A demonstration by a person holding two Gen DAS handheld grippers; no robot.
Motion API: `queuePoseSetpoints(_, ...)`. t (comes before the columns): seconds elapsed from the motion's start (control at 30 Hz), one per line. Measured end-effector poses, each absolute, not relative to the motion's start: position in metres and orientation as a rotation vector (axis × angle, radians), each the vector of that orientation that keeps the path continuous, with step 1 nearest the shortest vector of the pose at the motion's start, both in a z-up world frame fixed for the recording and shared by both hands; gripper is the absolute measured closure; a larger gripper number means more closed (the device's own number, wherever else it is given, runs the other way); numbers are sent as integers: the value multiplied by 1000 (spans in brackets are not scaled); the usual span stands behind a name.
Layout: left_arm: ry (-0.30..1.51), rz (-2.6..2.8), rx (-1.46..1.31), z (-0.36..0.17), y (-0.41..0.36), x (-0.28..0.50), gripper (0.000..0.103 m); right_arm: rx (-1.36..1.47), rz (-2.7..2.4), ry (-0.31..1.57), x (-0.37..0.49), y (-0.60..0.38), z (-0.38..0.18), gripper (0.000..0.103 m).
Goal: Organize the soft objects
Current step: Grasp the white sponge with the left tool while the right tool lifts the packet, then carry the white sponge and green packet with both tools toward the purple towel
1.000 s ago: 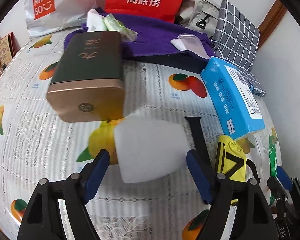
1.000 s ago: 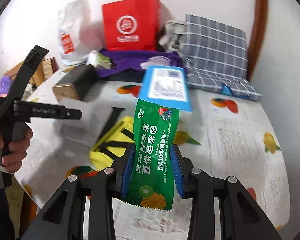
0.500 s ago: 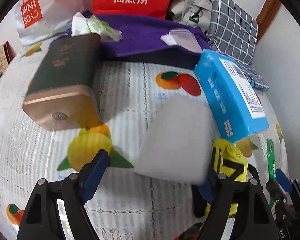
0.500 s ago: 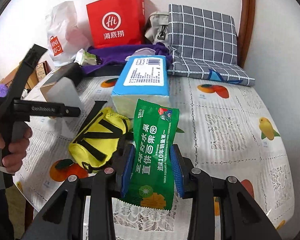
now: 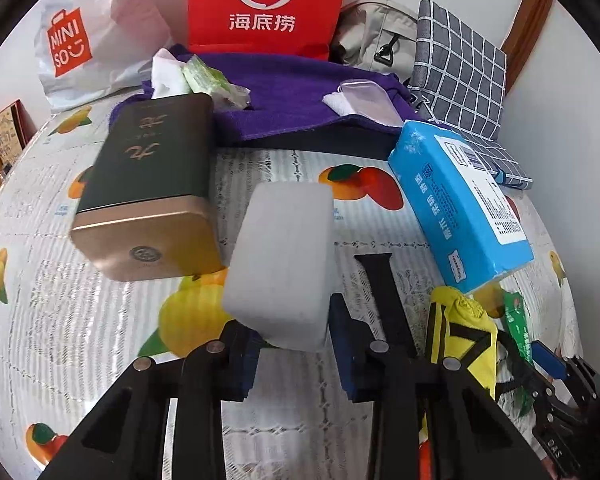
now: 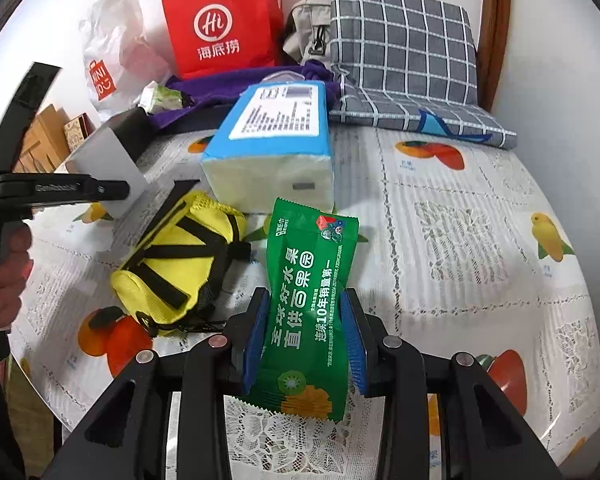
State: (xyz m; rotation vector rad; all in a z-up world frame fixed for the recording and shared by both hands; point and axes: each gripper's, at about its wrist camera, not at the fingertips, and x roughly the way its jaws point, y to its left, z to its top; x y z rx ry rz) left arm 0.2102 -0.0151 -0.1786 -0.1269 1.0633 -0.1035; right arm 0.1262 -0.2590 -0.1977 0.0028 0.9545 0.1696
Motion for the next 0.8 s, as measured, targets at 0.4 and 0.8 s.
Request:
queuePoseSetpoints(0.4, 1048, -83, -155, -166, 18, 183, 73, 24, 167, 940, 122, -262, -182, 67)
queuePoseSetpoints(0.8, 972, -73, -164, -129, 34, 174, 73, 9, 198, 846, 129, -248, -131, 67)
